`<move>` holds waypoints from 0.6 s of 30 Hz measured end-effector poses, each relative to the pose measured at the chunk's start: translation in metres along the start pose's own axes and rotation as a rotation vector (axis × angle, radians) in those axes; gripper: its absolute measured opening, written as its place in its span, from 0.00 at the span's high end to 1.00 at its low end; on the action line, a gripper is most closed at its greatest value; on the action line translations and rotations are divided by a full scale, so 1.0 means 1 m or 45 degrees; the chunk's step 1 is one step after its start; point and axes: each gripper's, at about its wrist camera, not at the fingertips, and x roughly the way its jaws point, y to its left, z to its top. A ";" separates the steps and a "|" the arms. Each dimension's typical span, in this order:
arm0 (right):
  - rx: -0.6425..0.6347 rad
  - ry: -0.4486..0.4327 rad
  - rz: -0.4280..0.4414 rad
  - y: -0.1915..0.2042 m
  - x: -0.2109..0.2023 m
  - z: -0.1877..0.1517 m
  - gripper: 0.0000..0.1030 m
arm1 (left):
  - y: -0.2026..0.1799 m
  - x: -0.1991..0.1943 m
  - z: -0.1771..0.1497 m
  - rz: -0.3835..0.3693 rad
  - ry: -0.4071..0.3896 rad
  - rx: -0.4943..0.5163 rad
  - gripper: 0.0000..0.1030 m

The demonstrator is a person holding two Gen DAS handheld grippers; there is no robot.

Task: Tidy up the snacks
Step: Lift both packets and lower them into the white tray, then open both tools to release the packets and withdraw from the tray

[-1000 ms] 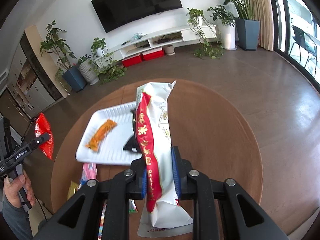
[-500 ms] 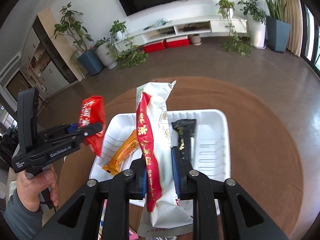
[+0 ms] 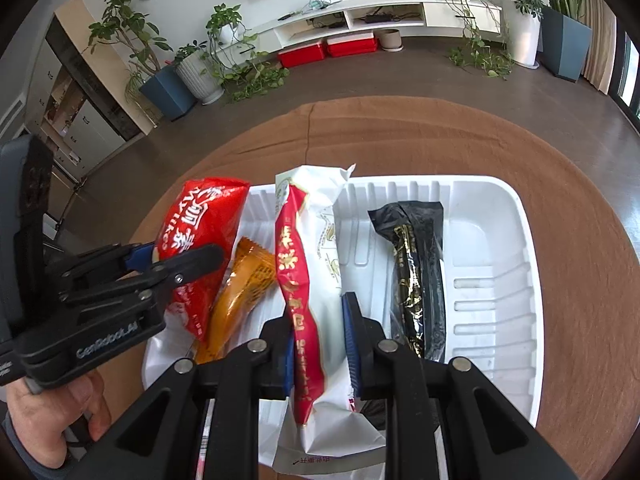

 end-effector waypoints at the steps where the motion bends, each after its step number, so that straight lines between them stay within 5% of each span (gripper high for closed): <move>1: 0.005 0.005 -0.004 0.000 0.003 0.001 0.79 | -0.001 0.004 -0.001 0.001 0.011 0.003 0.68; 9: -0.003 0.038 -0.020 -0.004 0.019 -0.004 0.77 | -0.008 0.028 -0.015 -0.031 0.050 -0.001 0.64; 18: -0.015 0.032 -0.014 -0.003 0.014 -0.008 0.66 | -0.002 0.045 -0.015 -0.036 0.060 -0.022 0.42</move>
